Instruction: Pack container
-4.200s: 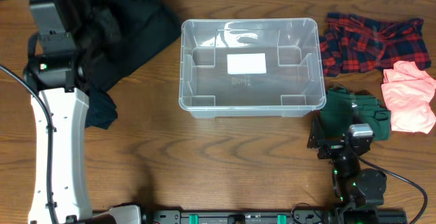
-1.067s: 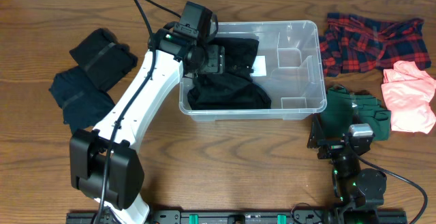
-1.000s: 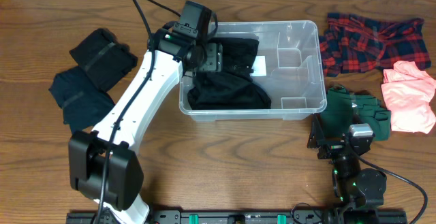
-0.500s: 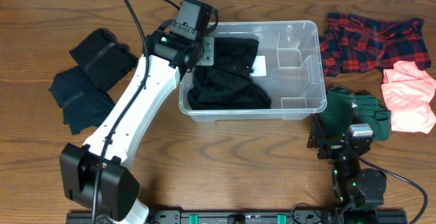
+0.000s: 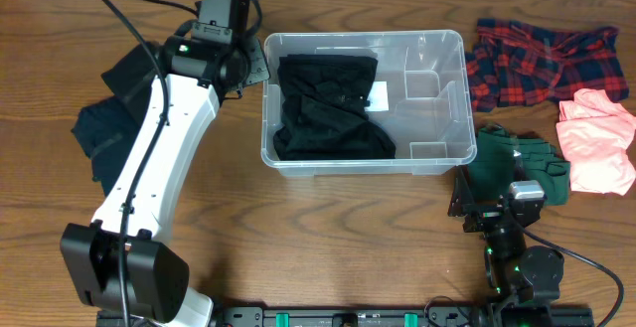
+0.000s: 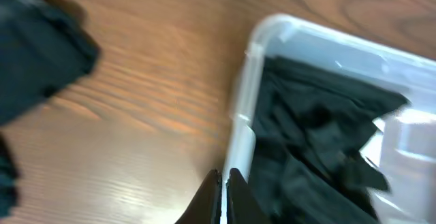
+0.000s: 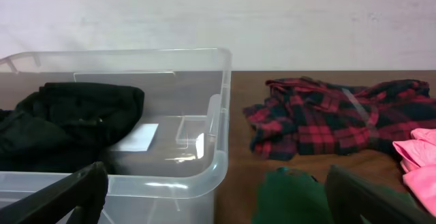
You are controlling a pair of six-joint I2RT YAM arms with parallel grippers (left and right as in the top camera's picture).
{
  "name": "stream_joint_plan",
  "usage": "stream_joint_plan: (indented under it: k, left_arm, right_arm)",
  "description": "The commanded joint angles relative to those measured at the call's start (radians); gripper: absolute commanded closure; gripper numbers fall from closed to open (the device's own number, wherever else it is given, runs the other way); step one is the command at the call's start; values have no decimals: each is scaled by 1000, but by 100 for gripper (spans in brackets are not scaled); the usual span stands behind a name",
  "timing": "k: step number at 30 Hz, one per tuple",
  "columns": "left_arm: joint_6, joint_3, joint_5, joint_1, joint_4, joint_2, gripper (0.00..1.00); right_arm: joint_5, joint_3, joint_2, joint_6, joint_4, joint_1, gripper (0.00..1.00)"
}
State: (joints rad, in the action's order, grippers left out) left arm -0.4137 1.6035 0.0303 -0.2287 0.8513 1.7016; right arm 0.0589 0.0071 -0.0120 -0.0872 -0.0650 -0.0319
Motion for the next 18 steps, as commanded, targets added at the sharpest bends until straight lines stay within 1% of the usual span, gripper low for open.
stream_joint_plan:
  k: [1,5,11,14,18]
  left_arm:
    - [-22,19,153,-19,23,-11,94]
    - [-9,19,210,-65,54,-11,94]
    - [28,19,217,-162,152,-8,94]
    - [63,19,214,-211,179,4,94]
    - [66,17,150,-258,181,45,94]
  right_arm:
    - [0,-2,5,-9,-3,9,1]
    - [0,-2,5,-9,-3,9,1]
    - [0,-2,5,-9,-3,9,1]
    - [0,-2,5,-9,-3,9,1]
    - [0,-2,5,-9,-3,9,1]
